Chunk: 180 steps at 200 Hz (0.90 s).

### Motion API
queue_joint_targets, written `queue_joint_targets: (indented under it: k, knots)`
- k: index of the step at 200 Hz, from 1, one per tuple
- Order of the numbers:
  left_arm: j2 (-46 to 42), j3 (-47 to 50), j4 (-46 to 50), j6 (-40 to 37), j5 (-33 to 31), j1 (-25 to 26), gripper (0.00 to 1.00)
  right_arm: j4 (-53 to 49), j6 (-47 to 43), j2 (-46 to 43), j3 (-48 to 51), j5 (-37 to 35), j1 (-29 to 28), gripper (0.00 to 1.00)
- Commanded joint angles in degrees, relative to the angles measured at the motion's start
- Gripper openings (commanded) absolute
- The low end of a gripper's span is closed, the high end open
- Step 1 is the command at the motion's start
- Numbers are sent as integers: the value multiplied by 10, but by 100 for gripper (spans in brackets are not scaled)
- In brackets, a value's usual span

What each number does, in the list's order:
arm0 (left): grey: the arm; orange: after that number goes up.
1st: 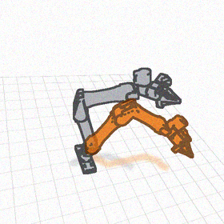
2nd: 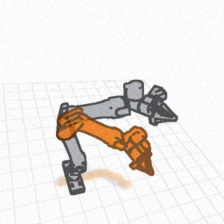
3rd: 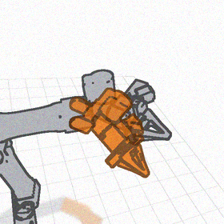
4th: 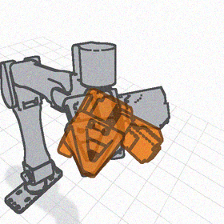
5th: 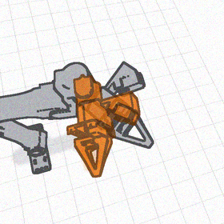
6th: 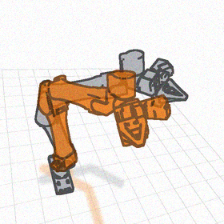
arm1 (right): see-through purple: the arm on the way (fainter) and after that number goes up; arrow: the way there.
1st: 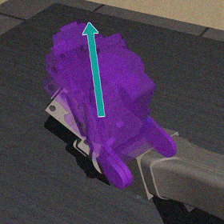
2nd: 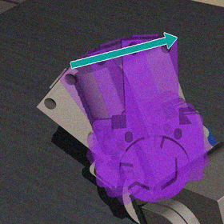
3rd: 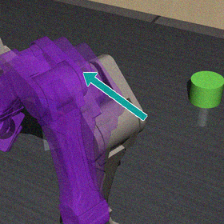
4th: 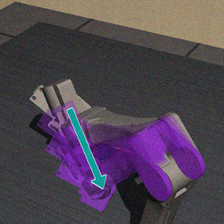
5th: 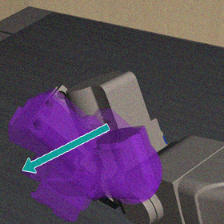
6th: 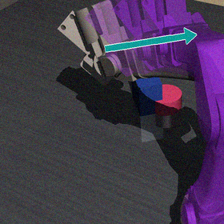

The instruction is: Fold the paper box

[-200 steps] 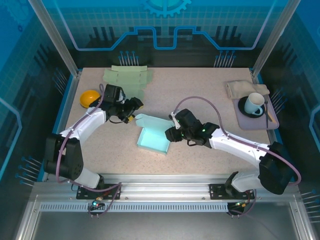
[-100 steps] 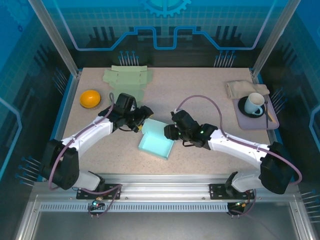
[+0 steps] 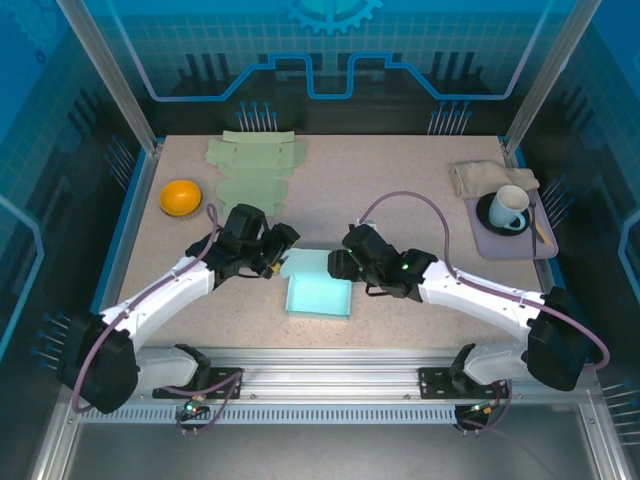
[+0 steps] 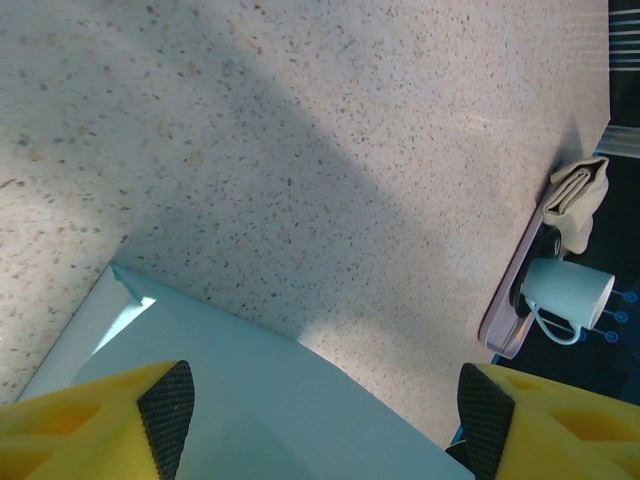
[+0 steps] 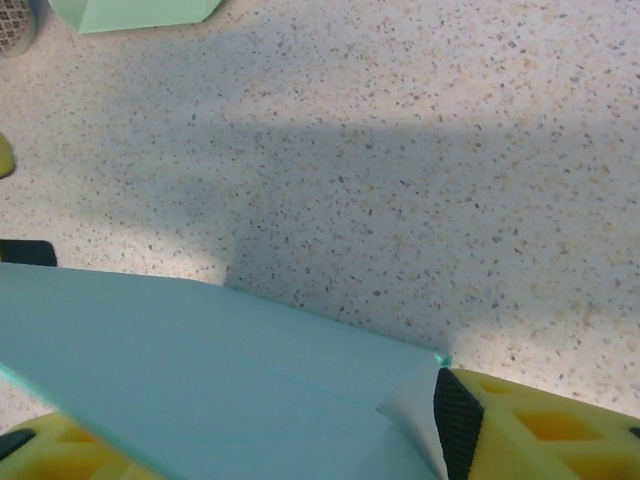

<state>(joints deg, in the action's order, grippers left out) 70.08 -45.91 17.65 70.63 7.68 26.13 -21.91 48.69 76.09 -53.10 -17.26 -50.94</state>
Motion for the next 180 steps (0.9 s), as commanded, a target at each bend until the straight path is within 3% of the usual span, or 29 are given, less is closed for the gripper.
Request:
queue_joint_targets:
  k: [1,41,88,141,165,180]
  knots:
    - [-18,11,14,8,-28,6,73,-59,-24,-12,-16,-26,-16,63]
    - [-16,10,17,10,-23,8,74,-97,-56,-19,-15,-28,-20,63]
    - [-10,3,15,18,-31,23,74,-36,-36,-21,3,11,-20,53]
    - [-7,1,11,30,-45,43,74,-7,2,-8,6,51,-20,52]
    - [-11,0,18,29,-57,46,74,-28,-5,-11,5,26,-20,65]
    - [-14,1,22,27,-63,46,74,-59,-26,-12,-1,-6,-20,67]
